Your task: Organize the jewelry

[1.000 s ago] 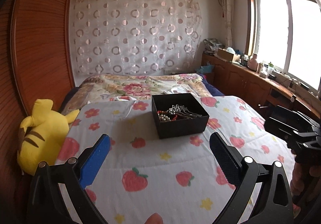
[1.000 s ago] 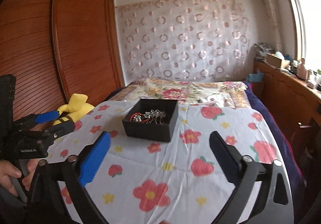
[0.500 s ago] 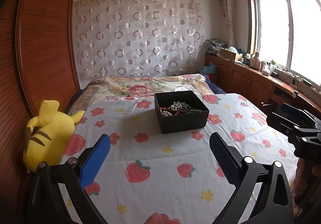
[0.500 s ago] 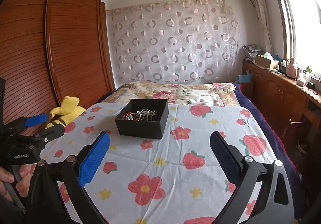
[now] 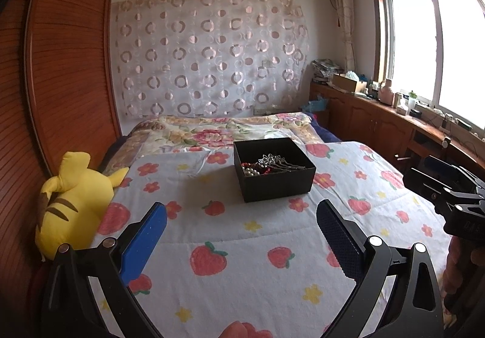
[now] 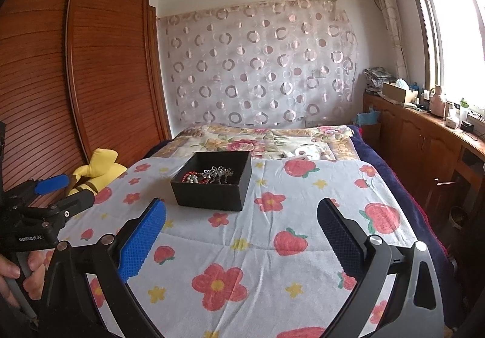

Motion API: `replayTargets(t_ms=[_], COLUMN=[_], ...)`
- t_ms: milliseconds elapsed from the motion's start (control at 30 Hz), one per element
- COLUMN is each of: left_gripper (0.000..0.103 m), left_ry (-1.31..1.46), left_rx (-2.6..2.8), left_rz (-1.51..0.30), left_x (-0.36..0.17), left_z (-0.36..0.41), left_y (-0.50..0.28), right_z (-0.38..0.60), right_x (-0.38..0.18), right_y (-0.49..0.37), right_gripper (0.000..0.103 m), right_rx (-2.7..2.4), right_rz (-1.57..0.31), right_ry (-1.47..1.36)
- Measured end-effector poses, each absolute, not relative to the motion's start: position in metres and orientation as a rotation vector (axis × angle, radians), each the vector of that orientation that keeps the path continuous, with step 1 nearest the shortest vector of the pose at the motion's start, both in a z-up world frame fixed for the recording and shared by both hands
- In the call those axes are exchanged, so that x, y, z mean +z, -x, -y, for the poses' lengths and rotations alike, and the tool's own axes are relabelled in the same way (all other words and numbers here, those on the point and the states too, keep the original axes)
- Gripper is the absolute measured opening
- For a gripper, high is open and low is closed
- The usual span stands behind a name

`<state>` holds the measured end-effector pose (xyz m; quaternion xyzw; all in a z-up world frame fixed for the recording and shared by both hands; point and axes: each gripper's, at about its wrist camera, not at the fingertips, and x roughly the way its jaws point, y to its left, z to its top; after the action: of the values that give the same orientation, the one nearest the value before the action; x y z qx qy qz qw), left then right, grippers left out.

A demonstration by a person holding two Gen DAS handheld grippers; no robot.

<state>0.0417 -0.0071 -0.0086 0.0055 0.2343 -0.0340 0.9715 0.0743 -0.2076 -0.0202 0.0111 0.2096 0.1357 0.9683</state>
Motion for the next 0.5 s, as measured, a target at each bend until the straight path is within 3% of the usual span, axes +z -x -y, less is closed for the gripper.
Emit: replayTargets(t_ms=[500], left_gripper=[0.095], left_ry=[-0.011], left_rx=[-0.069], left_rz=[-0.467], left_x=[-0.0076], left_z=[0.0043], left_y=[-0.0396], right_z=[0.2093], right_x=[-0.0197], right_y=[-0.0738], right_gripper=[0.101], right_rx=[0.275], right_rz=[-0.422], right_ry=[-0.026])
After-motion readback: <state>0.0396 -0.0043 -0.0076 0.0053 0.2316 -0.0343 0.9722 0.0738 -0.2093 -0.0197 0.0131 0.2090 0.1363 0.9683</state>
